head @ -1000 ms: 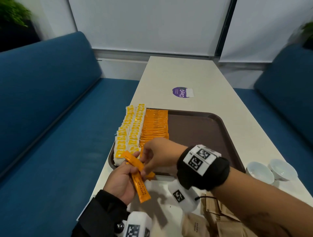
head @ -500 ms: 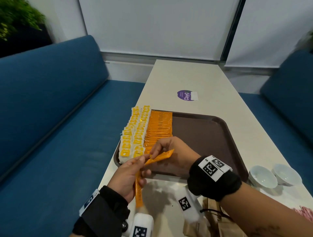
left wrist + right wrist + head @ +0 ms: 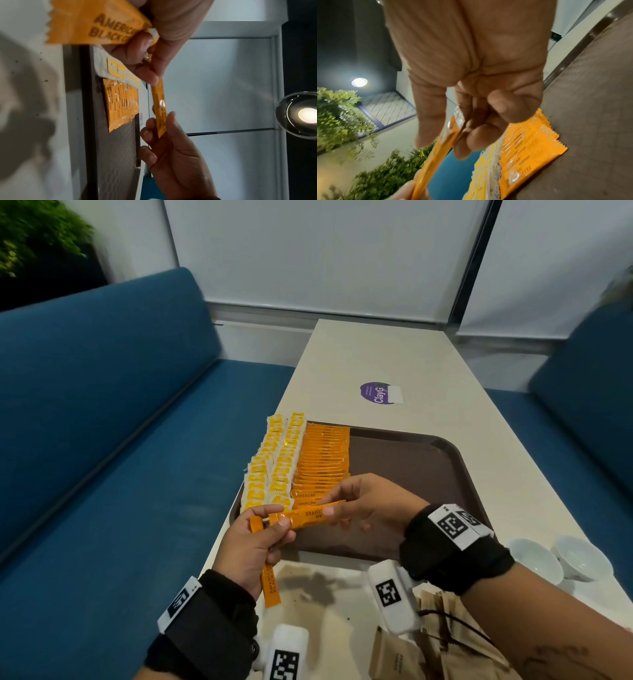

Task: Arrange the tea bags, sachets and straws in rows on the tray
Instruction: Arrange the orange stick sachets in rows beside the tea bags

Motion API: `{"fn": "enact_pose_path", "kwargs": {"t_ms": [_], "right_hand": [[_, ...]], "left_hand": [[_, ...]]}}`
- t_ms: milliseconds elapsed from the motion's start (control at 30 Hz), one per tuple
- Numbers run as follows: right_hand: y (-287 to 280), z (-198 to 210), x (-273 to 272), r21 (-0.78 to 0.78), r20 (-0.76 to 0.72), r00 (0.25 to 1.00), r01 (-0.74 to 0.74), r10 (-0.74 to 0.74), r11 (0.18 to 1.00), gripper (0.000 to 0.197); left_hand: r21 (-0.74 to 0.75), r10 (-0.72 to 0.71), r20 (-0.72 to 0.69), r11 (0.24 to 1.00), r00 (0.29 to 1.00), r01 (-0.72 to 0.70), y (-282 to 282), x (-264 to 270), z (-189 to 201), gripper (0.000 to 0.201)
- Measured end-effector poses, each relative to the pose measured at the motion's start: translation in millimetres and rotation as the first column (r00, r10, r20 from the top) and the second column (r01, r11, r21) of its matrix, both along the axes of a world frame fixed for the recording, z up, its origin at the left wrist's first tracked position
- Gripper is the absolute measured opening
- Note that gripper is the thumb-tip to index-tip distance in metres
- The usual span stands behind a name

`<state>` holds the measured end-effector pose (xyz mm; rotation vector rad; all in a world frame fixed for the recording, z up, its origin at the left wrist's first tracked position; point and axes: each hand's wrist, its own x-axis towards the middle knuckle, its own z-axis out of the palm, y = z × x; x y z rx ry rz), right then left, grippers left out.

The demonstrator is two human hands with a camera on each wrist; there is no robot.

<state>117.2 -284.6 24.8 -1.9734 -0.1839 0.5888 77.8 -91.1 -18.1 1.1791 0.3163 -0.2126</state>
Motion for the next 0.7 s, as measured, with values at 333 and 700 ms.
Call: {"fn": "enact_pose_path", "kwargs": {"t_ms": [333,700], "right_hand": [[14.7,-0.6,-2.6,-0.149,0.036,0.999,0.005,0.001,0.989,0.017],[27.8,-3.7,1.5,0.317,-0.174,0.956,0.283,-0.238,0.905,0.016]], "left_hand": [[-0.006,-0.005,-0.038,1.0,0.999,0.004,-3.3,-0.1,-5.2,0.014],[-0.023,-0.052,-0.076,0.998,0.996,0.05,-12.2,-0.3,-9.4,0.015]]}}
